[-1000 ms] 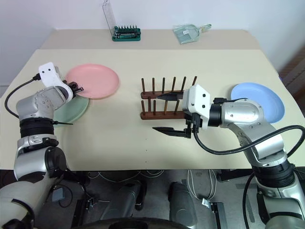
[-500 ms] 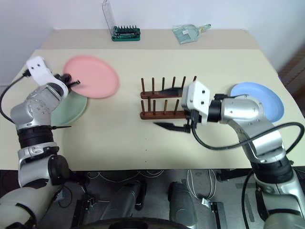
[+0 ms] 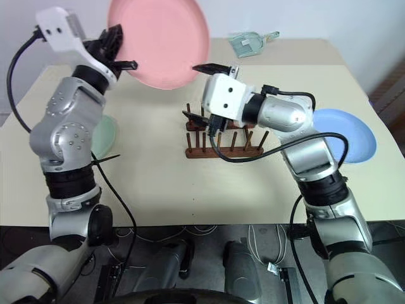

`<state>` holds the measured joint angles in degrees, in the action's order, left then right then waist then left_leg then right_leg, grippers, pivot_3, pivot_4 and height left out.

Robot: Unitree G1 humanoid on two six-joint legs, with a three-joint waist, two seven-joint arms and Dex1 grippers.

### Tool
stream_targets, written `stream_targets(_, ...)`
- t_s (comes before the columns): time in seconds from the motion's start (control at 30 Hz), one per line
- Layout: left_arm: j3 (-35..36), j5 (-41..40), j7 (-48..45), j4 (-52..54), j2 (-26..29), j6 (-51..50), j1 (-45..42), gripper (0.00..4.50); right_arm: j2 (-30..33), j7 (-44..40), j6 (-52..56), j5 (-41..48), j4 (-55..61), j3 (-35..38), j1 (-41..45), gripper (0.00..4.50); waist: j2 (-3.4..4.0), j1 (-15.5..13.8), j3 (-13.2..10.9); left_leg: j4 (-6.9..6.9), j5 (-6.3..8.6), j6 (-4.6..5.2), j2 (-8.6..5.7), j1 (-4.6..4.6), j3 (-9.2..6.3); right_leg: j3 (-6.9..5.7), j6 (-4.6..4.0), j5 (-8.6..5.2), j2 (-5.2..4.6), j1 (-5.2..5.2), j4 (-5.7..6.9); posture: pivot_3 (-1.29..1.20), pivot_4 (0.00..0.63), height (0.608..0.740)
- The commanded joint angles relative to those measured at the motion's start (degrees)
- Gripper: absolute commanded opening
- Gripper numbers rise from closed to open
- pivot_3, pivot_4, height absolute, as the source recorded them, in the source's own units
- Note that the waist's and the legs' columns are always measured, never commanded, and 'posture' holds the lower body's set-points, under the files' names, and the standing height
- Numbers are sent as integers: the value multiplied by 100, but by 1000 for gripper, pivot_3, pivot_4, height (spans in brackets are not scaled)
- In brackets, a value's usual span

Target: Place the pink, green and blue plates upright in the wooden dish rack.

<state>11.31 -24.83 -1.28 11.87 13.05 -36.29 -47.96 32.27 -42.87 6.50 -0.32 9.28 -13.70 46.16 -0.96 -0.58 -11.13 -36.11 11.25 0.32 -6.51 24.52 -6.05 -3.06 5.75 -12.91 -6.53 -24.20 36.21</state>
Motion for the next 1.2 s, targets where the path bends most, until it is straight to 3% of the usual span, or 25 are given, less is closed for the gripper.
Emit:
stream_targets(0.03, -231, -39, 181, 446, -252, -223, -150, 37, -137, 236, -519, -528, -218, -176, 225, 4500, 0, -4, 0, 0, 0, 0, 0, 0, 0, 0, 0, 0, 1, 1, 0, 0, 150, 740)
stream_targets(0.23, -430, -120, 211, 779, -514, -564, -76, 37, -162, 597, -1283, -1428, -924, -441, 326, 4500, 0, -2, 0, -1, -2, -2, 0, 0, 0, 0, 0, 0, 3, 1, 0, 0, 150, 740)
stream_targets(0.37, -421, -139, 205, 876, -562, -704, -48, 0, -215, 566, -1446, -1492, -1020, -366, 272, 2685, 0, 8, 0, 1, -5, -6, 2, -1, 0, 2, -1, 0, 6, -2, 1, 0, 150, 740)
stream_targets(0.53, -287, -207, 245, 906, -608, -815, -39, 0, -198, 539, -1523, -1536, -977, -328, 206, 36, 0, 11, 0, 1, -6, -8, 4, -2, 1, 3, -3, 1, 8, -1, 2, 0, 150, 740)
stream_targets(0.63, -72, -384, 252, 856, -728, -828, -42, 0, -203, 532, -1553, -1561, -974, -317, 187, 36, 0, -7, 0, -1, -6, -8, 5, -2, 1, 3, -3, 2, 9, 0, 2, 0, 150, 740)
stream_targets(0.73, 179, -618, 263, 913, -905, -681, -17, 999, -193, 521, -1571, -1569, -939, -301, 157, 0, 0, -10, 0, -2, -7, -9, 4, -2, 1, 3, -3, 2, 9, 2, 1, 0, 150, 740)
stream_targets(0.97, 1104, -1148, 664, 845, -1122, 166, -339, 4435, 85, 556, -1667, -1513, -1075, -10, 49, 0, 0, -3, 0, -1, -7, -10, 6, -3, 1, 3, -5, 3, 9, 2, 0, 0, 150, 740)
stream_targets(1.13, 1052, -1045, 313, 751, -431, 218, -142, 4435, 330, 475, -1456, -956, -1013, 580, -133, 0, 0, -7, 0, 0, -8, -10, 6, -4, 3, 3, -5, 3, 10, 3, 0, 0, 150, 740)
stream_targets(1.2, 946, -1077, -316, 782, 135, 166, 222, 4435, 489, 224, -1166, -354, -866, 1029, -335, 0, 0, -6, 0, 0, -8, -10, 6, -4, 5, 5, -5, 3, 10, 4, 0, 0, 150, 740)
